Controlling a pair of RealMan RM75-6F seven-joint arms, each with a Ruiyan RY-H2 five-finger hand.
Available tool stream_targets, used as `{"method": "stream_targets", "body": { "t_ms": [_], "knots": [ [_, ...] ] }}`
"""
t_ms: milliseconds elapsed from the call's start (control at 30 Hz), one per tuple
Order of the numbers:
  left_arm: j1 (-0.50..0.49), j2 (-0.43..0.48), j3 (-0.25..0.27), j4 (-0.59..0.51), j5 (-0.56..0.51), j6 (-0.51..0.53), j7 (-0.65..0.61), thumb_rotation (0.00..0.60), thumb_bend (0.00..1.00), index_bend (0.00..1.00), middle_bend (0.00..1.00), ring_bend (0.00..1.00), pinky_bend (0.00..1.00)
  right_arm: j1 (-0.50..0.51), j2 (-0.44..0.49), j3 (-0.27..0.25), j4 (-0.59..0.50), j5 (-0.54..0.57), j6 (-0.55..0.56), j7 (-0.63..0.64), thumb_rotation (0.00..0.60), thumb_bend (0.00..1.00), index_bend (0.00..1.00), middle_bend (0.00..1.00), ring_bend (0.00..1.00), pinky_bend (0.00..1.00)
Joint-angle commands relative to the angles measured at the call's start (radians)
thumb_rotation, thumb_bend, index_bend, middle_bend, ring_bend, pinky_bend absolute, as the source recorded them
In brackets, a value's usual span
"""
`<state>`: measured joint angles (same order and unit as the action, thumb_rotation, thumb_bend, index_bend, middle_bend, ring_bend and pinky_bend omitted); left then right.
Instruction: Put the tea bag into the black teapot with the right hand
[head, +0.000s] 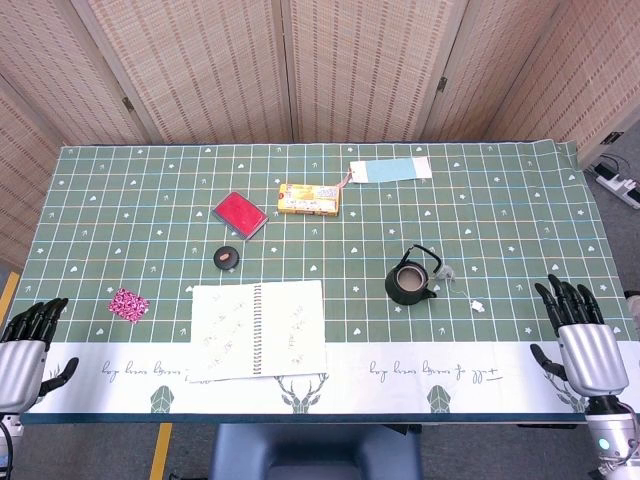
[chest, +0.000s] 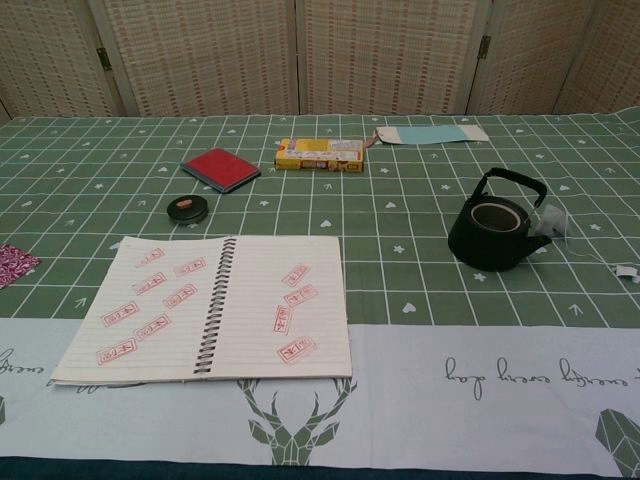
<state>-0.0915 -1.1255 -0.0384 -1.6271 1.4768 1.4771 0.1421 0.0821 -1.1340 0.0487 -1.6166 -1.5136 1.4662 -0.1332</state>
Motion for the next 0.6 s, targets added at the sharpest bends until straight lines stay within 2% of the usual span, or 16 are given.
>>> {"method": "stream_targets", "body": {
  "t_ms": [33,500,600],
  "knots": [
    [0.000,0.000,0.000,-0.002,-0.004,-0.003,0.002,0.600,0.28,0.00,0.06,0.05,0.12,0.000,0.001,0.001,0.000,0.002,-0.001,0.001,0.600,0.29,0.00,0.00,0.00,0.00],
    [0.004,0.000,0.001,-0.006,-0.002,0.003,-0.005,0.600,0.28,0.00,0.06,0.07,0.12,0.023,-0.016,-0.002,0.033,-0.028,-0.017,-0.006,0.600,0.30,0.00,0.00,0.00,0.00],
    [0.005,0.004,0.000,-0.006,0.000,0.006,-0.016,0.600,0.28,0.00,0.06,0.07,0.12,0.043,-0.021,-0.002,0.068,-0.044,-0.036,-0.007,0.600,0.29,0.07,0.00,0.00,0.00]
  ]
}}
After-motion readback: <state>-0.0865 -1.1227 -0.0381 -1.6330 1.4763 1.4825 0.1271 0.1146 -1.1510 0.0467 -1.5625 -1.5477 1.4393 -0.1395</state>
